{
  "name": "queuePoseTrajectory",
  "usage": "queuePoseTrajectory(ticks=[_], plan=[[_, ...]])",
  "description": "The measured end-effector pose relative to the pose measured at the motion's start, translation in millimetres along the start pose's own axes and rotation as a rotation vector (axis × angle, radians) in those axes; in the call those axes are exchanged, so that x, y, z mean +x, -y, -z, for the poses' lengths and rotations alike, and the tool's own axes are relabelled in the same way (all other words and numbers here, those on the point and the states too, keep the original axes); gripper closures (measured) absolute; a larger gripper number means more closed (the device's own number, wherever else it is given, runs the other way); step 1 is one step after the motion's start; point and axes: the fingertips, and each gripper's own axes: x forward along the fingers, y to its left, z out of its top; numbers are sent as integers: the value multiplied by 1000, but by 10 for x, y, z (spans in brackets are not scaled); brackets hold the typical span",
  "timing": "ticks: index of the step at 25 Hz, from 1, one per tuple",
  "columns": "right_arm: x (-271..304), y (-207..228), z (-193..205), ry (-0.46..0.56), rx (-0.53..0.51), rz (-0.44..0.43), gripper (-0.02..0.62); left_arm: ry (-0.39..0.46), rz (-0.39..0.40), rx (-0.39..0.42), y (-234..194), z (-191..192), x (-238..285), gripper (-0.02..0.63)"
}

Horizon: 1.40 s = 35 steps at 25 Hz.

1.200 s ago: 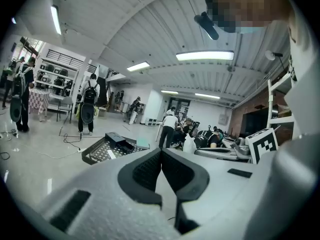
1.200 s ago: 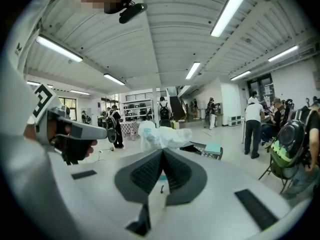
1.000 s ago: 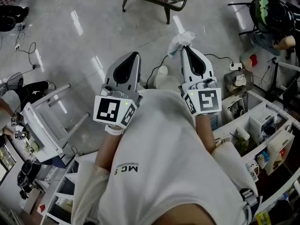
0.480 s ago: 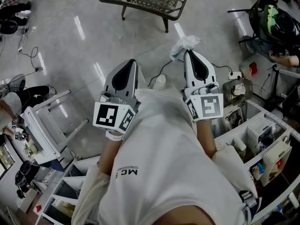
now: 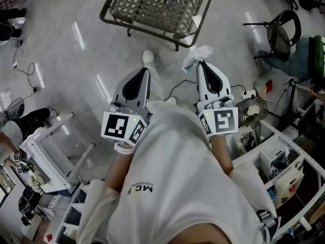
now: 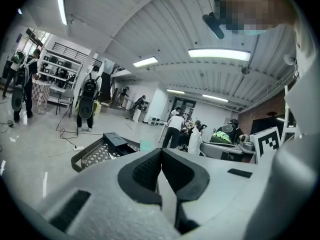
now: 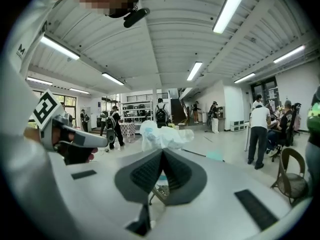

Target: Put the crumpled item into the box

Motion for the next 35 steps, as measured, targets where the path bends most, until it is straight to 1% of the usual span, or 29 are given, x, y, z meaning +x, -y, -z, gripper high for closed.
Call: queuePoseTrajectory(ticks=[5,10,14,18,23,28,31,35], plan=[[821,236,-279,-13,-19,39,580,-2,55,-3,-514,-466,700,581],[1617,480,-572,-8,5,91,580,-6,104,19,-1017,-943,1275,581],[2094,574,-723,-3,3,121,580,-15,133,15,-1350,-1124,1569,581],[2429,600,-876,19,-17,135,580,3,140,34,-1603,-1310,1758,581],[2586,641,-900,24,-23,117,580,4,146,34,-1621,-1348,1870,581],[2728,594,-775,9,-29,85,580,-11,132,20,-1732,-1230,1934,581],[2804,663,-745,5,-30,84,580,-15,129,21,-1746,-1262,2022,581],[2960,629,-665,-19,-35,74,580,-26,123,21,-1852,-1289,2036,581]])
